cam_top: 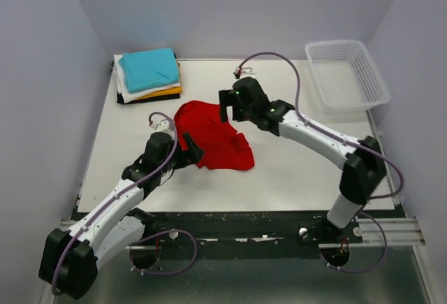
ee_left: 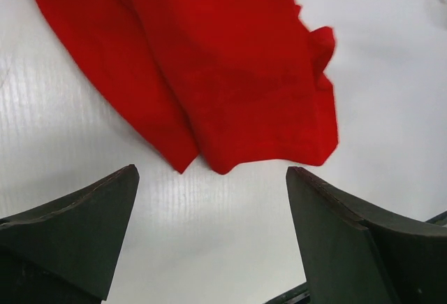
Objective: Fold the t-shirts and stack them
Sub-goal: Move the tshirt to the center of the board, then flatten out the tshirt
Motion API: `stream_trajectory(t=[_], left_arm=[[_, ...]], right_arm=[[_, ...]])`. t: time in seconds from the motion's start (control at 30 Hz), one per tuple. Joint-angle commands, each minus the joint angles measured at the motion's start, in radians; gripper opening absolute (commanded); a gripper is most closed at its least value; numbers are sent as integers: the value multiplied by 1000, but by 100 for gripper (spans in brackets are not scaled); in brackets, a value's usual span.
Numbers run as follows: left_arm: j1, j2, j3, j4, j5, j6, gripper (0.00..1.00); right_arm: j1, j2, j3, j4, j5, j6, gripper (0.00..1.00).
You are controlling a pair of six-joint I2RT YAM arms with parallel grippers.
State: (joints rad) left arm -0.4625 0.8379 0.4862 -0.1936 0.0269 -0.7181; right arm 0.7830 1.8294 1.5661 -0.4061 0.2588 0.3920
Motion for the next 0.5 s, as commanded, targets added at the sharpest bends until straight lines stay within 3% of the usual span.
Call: stream_trajectory(t=[0.0,0.17,0.37,0.47], left_arm=[[50,85,-87,138,138,-84,85],[73,194,-100,189,114,-113,68],[77,322,-72,265,74,-122,56],[79,397,-39,262,66,-121,45]], right_arm=[[-11,-286,-312,130,153,107,100],[-11,-444,-570,182,132,196,100],[-11,-478,-719,250,60,302,100],[-11,-478,-759,270,37,327,100]])
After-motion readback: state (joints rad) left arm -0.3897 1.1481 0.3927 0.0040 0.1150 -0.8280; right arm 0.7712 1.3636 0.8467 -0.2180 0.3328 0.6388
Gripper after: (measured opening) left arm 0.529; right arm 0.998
